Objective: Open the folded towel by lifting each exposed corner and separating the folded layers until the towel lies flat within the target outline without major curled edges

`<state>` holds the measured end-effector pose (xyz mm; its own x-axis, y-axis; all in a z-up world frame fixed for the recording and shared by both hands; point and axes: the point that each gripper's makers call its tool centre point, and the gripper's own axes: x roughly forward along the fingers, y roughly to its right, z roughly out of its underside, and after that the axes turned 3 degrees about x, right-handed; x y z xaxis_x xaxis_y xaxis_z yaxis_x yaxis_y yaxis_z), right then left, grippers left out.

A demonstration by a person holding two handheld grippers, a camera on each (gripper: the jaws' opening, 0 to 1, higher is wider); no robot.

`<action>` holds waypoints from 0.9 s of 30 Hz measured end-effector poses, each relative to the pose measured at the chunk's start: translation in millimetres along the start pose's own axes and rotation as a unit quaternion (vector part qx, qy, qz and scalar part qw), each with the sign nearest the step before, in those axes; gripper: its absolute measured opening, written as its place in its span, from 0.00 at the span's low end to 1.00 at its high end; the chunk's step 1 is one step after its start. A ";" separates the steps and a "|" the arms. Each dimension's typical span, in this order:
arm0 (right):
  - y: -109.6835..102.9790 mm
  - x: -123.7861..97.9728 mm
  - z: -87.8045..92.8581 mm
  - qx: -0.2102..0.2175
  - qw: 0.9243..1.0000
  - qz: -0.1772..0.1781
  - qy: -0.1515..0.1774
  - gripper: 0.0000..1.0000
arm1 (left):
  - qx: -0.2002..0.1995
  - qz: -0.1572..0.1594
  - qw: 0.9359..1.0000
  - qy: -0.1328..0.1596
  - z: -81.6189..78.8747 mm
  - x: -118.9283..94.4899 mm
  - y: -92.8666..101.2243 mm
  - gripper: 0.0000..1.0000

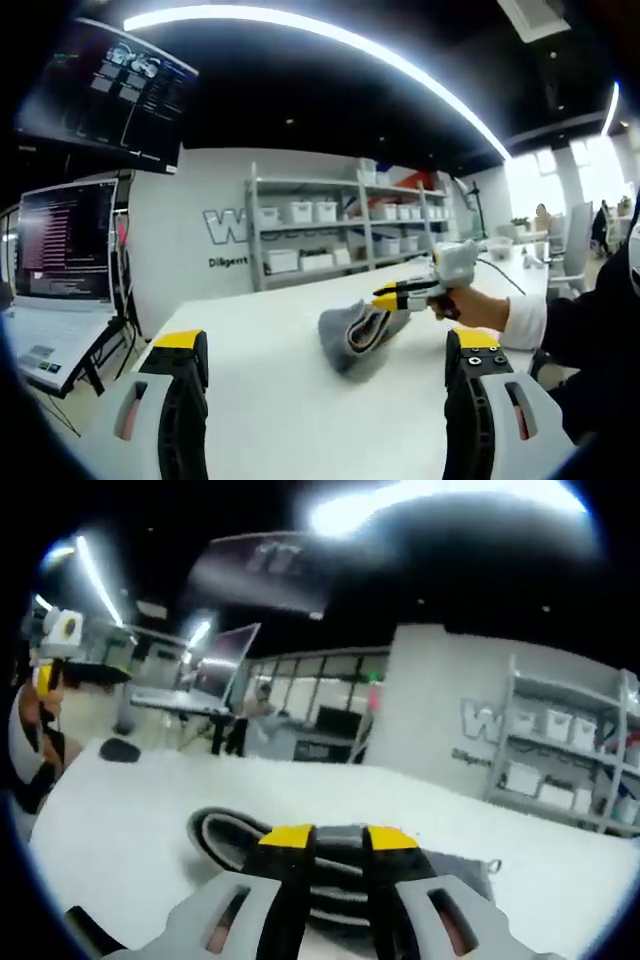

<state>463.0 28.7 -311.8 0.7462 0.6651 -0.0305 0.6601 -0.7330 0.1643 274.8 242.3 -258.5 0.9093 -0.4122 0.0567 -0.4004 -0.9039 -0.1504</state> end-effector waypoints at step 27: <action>32.7 -12.7 67.5 0.183 0.975 0.059 -0.107 0.18 | 0.006 -0.002 1.000 -0.005 1.1 -1.0 -1.4 0.96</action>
<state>481.0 -13.3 -372.7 0.7935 0.5572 -0.2448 0.5264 -0.8302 -0.1834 274.6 244.1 -259.4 0.9121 -0.4072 0.0473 -0.3952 -0.9040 -0.1629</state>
